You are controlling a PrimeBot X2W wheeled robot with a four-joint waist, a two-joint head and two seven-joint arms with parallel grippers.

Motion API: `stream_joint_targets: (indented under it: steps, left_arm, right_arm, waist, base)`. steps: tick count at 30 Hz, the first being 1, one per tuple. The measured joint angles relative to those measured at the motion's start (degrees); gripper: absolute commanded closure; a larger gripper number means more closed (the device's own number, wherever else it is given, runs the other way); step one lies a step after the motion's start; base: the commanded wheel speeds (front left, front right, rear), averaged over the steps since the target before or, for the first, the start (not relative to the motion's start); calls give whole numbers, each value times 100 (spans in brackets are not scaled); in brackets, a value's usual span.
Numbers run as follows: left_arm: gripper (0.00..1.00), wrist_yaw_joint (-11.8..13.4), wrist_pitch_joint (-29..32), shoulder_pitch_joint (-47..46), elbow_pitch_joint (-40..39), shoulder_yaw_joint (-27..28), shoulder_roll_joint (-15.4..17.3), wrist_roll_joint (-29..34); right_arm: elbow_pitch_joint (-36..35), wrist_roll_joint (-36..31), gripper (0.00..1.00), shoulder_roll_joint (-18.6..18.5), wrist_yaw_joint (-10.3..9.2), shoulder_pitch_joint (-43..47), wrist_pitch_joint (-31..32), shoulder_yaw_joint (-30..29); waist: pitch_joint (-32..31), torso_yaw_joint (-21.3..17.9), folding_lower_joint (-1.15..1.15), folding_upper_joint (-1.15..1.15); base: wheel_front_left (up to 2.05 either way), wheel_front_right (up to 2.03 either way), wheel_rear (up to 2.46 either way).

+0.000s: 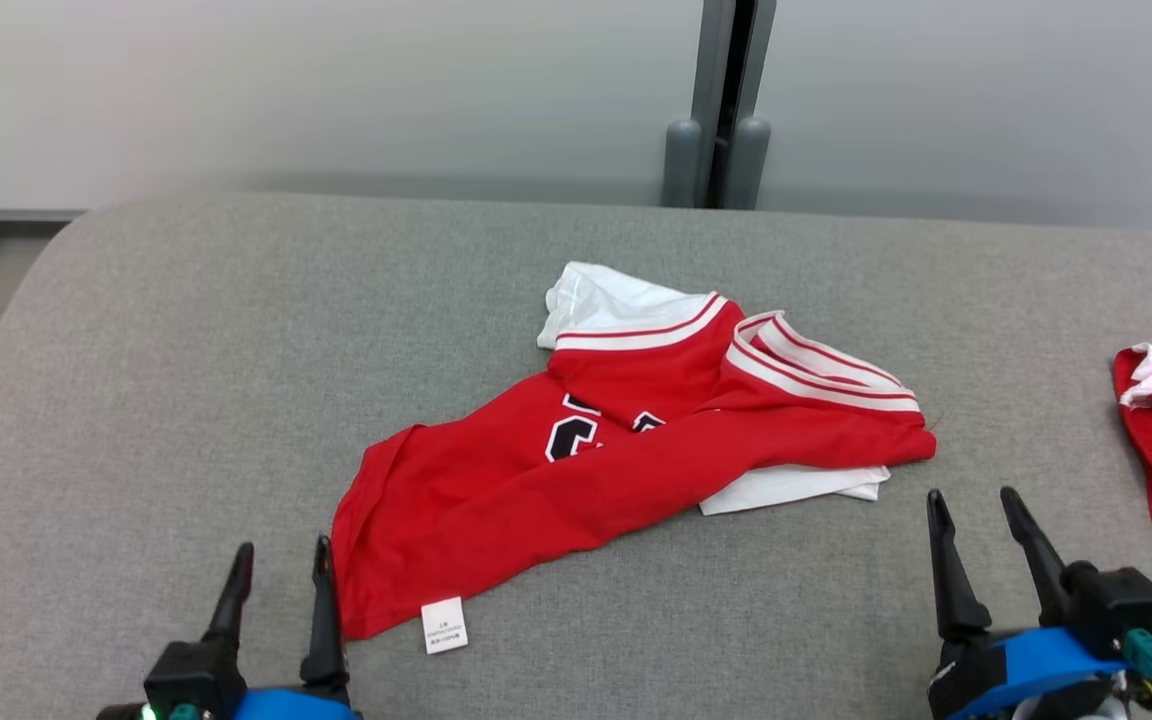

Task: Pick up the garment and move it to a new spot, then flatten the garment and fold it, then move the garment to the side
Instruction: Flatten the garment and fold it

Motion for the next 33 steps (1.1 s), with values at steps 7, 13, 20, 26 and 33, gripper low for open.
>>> stream_joint_targets:
  steps: [7,13,20,26,33]
  left_arm:
    - [0,51,0,221,37,-113,-2,-18]
    - [0,34,0,142,133,-127,-1,-63]
    - [0,-36,0,-155,123,-294,-1,-98]
    - [0,-107,0,-331,97,-415,-1,-120]
    - [0,-148,0,-343,124,-389,-1,-113]
  right_arm:
    - [5,261,0,10,0,172,0,145]
    - [187,312,0,11,0,122,-1,155]
    - [909,350,0,14,1,-396,-3,200]
    - [1432,368,0,16,0,-904,-3,25]
    - [1909,361,0,18,0,-1171,-3,-144]
  waist:
    - [-156,-30,0,0]
    - [-8,-17,0,0]
    - [266,119,1,0]
    - [505,343,2,0]
    - [638,502,2,0]
  base:
    - [0,0,0]
    - [0,0,0]
    - [0,0,0]
    - [0,0,0]
    - [0,0,0]
